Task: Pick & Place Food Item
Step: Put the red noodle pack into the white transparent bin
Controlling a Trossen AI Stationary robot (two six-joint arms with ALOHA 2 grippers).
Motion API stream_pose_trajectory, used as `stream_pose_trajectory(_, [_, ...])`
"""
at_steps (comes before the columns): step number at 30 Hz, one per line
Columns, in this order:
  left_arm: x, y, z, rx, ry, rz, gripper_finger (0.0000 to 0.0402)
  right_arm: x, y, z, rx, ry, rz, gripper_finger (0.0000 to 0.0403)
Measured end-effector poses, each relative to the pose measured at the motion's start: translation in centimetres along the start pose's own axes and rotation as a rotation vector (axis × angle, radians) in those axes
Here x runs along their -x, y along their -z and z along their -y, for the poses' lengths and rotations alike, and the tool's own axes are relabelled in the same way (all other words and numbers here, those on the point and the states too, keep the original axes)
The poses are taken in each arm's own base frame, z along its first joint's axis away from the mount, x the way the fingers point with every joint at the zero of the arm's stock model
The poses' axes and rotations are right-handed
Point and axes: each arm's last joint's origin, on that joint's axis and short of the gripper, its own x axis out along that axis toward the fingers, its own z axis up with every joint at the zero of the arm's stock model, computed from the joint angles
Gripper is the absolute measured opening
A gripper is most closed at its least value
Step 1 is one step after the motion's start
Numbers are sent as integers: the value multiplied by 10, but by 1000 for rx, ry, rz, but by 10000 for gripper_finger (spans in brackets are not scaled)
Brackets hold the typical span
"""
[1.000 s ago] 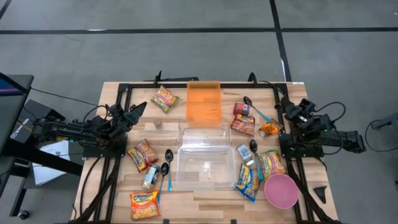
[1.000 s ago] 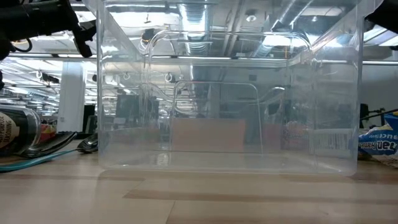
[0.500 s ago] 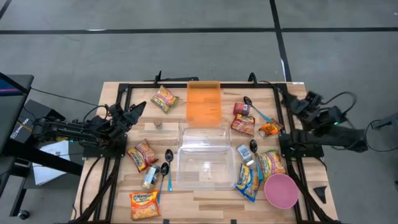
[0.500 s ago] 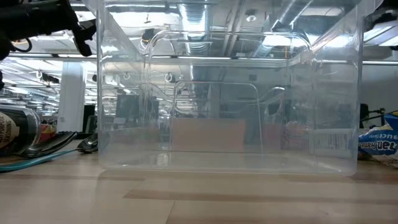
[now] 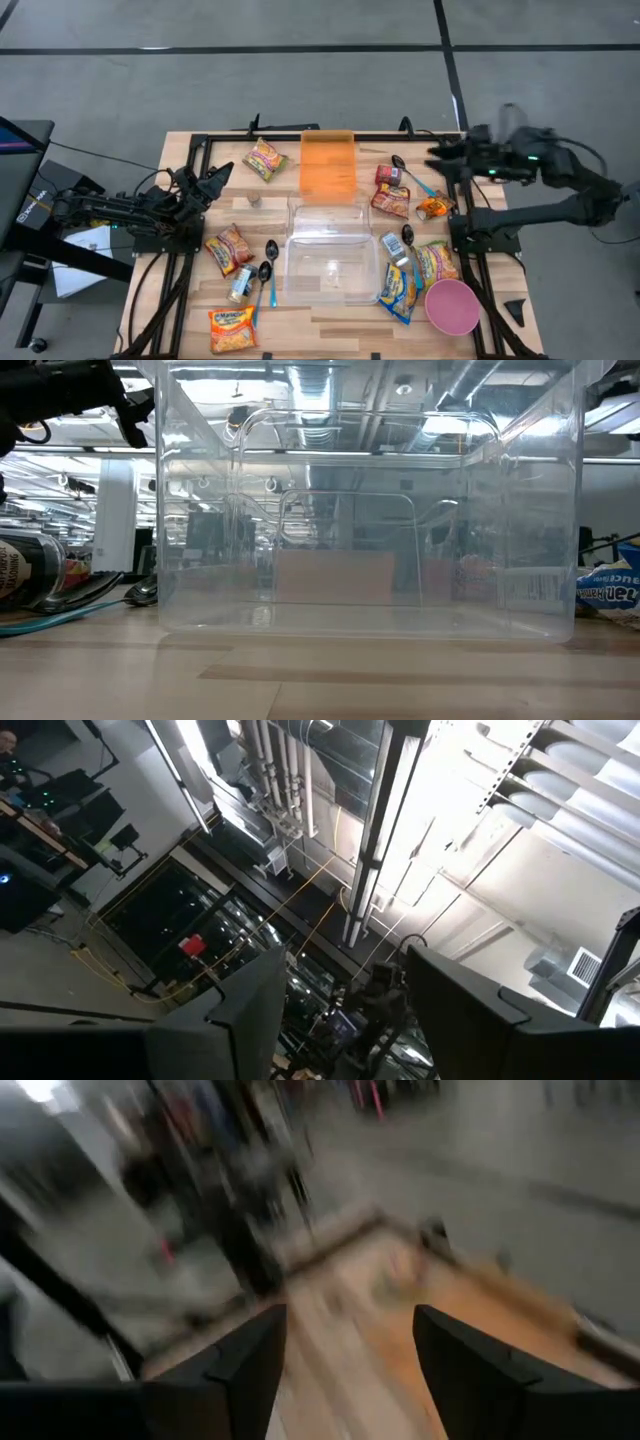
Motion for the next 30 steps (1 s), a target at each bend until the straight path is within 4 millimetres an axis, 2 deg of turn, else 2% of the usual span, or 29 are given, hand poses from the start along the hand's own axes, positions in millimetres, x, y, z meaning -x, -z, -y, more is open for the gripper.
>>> stream_pose_trajectory(3, [0, 0, 0, 0, 0, 0, 201, -21, 2, -4, 72, 78, -189, 205])
stream_pose_trajectory(8, [0, 0, 0, 0, 0, 0, 196, -62, 16, -1, 170, 194, -447, 192])
stream_pose_trajectory(13, [0, 0, 0, 0, 0, 0, 192, -107, 35, 10, 262, 309, -717, 176])
stream_pose_trajectory(18, [0, 0, 0, 0, 0, 0, 190, -146, 57, 26, 423, 311, -917, 162])
stream_pose_trajectory(23, [0, 0, 0, 0, 0, 0, 190, -169, 83, 50, 455, 324, -1008, 152])
stream_pose_trajectory(30, [0, 0, 0, 0, 0, 0, 190, -182, 115, 78, 350, 282, -1005, 148])
